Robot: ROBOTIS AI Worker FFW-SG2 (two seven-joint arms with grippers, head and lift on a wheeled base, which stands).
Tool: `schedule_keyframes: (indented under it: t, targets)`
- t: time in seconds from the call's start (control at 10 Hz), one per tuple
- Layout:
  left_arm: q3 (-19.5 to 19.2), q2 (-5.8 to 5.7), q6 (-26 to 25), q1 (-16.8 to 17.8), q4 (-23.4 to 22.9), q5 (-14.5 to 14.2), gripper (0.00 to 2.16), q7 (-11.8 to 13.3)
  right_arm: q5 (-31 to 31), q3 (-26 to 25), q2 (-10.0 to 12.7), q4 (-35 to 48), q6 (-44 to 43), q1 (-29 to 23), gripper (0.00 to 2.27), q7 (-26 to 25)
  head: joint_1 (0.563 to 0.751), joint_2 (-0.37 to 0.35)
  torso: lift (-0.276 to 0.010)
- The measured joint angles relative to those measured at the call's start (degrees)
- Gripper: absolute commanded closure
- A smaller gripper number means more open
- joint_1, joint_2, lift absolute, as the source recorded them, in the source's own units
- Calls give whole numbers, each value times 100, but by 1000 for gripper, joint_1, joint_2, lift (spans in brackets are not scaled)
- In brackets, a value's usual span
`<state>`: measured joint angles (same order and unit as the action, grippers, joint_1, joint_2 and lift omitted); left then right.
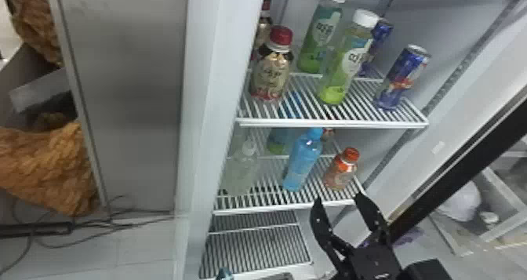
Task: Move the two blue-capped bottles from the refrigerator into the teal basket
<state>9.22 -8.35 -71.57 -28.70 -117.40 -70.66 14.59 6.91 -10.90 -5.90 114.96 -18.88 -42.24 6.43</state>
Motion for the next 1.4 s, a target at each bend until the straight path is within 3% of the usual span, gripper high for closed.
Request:
schedule_keyframes:
  t: [0.8,1.4]
  targets:
    - [-7,4,0,-12,19,-18,1142,-9,-25,0,-23,-235,-123,158,297,166,695,-350,-144]
    - [-26,22,0,-40,33,-43,1142,-9,-159,0,-126,-1275,-340,966,283,263,695,-350,-144]
